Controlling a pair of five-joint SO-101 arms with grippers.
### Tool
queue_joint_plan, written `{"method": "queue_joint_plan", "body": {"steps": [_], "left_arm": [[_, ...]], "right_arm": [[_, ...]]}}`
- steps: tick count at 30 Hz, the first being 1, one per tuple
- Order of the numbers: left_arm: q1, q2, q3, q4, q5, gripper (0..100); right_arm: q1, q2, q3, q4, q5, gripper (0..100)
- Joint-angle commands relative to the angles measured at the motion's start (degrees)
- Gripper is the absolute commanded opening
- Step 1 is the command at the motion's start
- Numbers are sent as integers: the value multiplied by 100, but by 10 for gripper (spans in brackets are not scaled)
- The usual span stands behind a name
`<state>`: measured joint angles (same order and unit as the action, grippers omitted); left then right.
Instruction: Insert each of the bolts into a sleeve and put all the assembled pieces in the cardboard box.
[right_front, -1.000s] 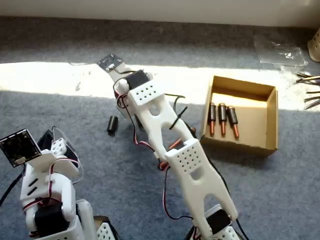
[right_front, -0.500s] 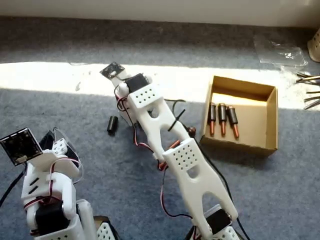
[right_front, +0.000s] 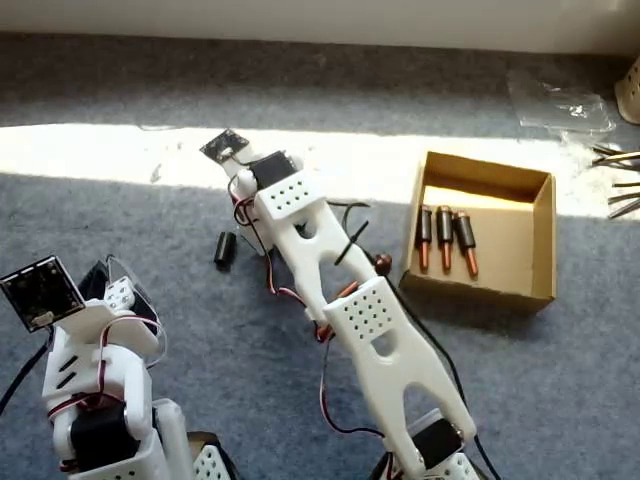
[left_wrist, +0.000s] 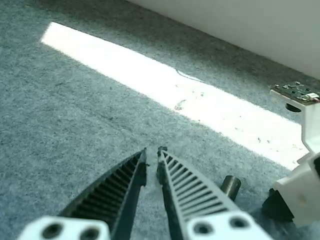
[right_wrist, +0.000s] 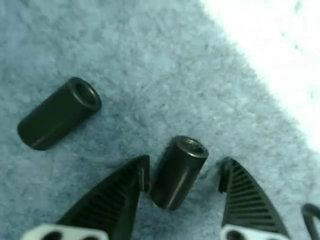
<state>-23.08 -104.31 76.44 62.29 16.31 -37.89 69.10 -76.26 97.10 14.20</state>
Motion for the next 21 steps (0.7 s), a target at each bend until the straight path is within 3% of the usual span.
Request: {"method": "queue_joint_plan", "body": {"steps": [1,5,12,14,21], "left_arm": [[-57,-22,-57,-158,-167,59],[-57,-22,-57,-158,-167,59],[-48,-22,-57,-158,-167,59],[-48,-22,-57,-158,-167,59],[-40,-22,-48,-158,-167,59]], "right_arm": [[-4,-13,-127,-119,-44,163],[-4,-22,-127,-119,-44,94],[31,-66,-136,-110,-35,63],[31,-75,-154,-92,-26,6],[31,-66,-1455,382,-18,4]]}}
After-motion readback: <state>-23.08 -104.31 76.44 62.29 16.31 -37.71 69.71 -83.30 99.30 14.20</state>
